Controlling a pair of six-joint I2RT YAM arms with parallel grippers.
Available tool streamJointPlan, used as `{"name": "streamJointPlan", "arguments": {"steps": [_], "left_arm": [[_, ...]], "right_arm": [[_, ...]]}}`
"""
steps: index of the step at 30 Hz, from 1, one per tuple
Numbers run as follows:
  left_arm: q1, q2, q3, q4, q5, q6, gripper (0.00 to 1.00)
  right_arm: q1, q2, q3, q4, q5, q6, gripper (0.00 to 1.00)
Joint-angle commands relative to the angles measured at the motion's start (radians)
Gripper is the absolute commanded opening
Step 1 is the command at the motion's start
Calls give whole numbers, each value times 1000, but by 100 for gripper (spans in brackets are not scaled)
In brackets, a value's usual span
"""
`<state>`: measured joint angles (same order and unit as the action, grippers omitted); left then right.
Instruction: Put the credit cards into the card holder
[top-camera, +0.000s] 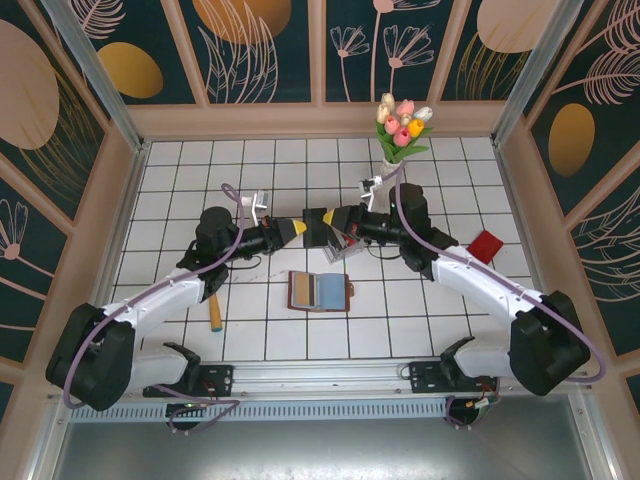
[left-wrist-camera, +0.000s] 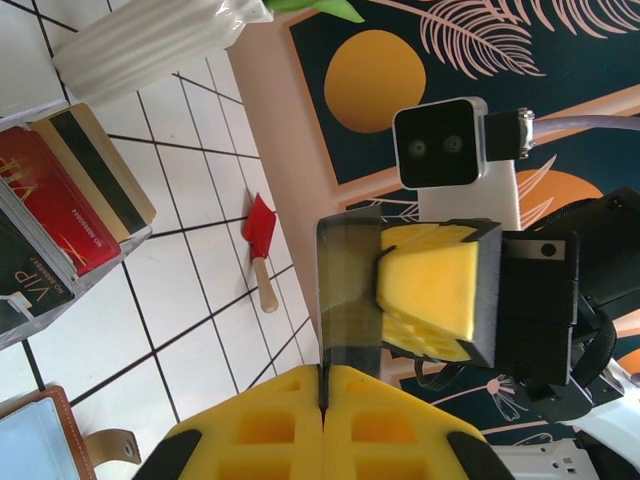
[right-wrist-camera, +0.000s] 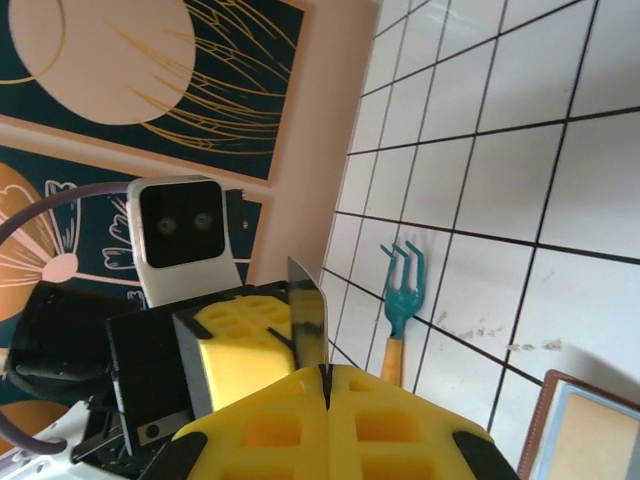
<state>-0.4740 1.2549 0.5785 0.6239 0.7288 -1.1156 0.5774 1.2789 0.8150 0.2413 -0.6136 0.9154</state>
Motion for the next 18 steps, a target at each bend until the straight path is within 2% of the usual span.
{"name": "streamJointPlan", "arguments": {"steps": [1, 4, 6, 9, 13, 18], "left_arm": [[0, -32, -10, 2, 3, 14, 0], [0, -42, -20, -24, -4, 20, 0], [-1, -48, -36, -45, -14, 27, 0], [-1, -64, -60, -167, -86, 90, 0], [-21, -109, -137, -251, -217, 113, 0], [-159, -115, -154, -354, -381, 151, 0]], "right_arm": [[1, -3, -9, -65, 46, -35, 5], [2, -10, -26, -112, 67, -51, 22], [1, -26, -42, -186, 141, -62, 32], [1, -42, -89, -291, 266, -74, 44], [14, -32, -149, -406, 416, -61, 46], [44, -33, -261, -299, 390, -26, 46]]}}
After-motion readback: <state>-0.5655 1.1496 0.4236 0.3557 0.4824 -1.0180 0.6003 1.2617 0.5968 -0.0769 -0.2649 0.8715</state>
